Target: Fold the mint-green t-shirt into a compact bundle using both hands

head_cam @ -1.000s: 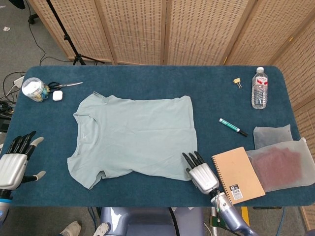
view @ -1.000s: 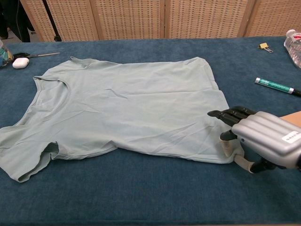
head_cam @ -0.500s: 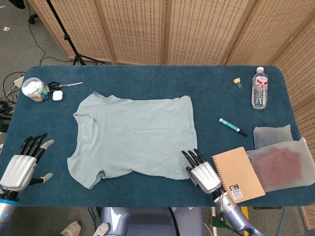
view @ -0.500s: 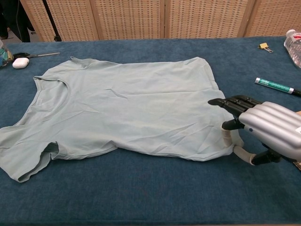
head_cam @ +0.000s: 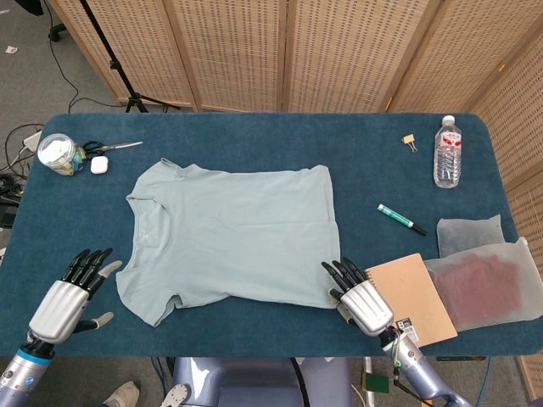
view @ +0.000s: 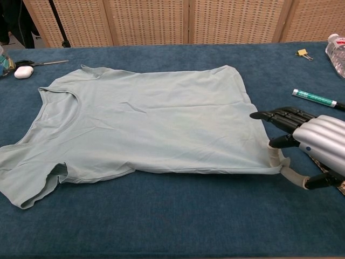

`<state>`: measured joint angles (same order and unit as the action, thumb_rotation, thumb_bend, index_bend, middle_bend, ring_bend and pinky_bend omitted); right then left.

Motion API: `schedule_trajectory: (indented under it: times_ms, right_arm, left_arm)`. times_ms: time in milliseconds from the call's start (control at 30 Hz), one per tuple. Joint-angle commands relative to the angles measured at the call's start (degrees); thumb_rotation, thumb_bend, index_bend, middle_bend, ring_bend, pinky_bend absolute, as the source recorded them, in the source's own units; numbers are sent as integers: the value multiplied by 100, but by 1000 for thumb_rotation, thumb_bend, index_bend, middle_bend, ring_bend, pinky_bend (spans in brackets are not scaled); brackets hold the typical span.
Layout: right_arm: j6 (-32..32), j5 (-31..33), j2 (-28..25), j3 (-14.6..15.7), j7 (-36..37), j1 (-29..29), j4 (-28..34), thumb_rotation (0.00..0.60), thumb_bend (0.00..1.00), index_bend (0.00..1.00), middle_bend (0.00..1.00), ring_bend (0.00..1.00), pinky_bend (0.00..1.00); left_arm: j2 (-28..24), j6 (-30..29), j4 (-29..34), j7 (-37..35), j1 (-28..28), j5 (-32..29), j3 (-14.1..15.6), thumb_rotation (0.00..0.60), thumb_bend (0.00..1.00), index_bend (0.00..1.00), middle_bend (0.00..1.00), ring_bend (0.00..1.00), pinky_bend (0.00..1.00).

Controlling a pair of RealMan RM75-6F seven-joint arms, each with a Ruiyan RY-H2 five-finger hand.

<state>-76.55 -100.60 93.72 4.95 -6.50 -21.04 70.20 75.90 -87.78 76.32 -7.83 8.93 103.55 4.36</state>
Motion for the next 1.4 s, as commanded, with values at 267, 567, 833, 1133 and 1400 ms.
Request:
schedule_trajectory:
  times_ms: [267, 567, 833, 1133, 1400]
  right_arm:
    - [-102, -41, -36, -22, 115, -8, -29, 600, 672, 675, 39, 0, 0]
    - [-96, -24, -50, -32, 107, -9, -32, 600, 672, 676, 39, 0, 0]
    - [-78, -18, -43, -30, 81, -10, -27, 600, 672, 676, 39, 0, 0]
    - [-85, 2, -52, -51, 87, -11, -26, 600, 672, 675, 39, 0, 0]
    - [-81, 15, -59, -59, 101, -13, -24, 600, 672, 675, 39, 0, 0]
  left_arm:
    - [984, -60, -1338, -479, 13, 174, 225, 600, 0, 330, 0, 0, 0]
    - [1490, -29, -2040, -795, 58, 201, 386, 600, 102, 398, 0, 0, 0]
    - [1817, 28, -2320, -952, 148, 228, 479, 600, 185, 443, 0, 0, 0]
    - [2110, 40, -2616, -1052, 144, 177, 553, 600, 218, 468, 0, 0, 0]
    - [2341, 50, -2873, -1058, 132, 70, 540, 600, 246, 473, 0, 0, 0]
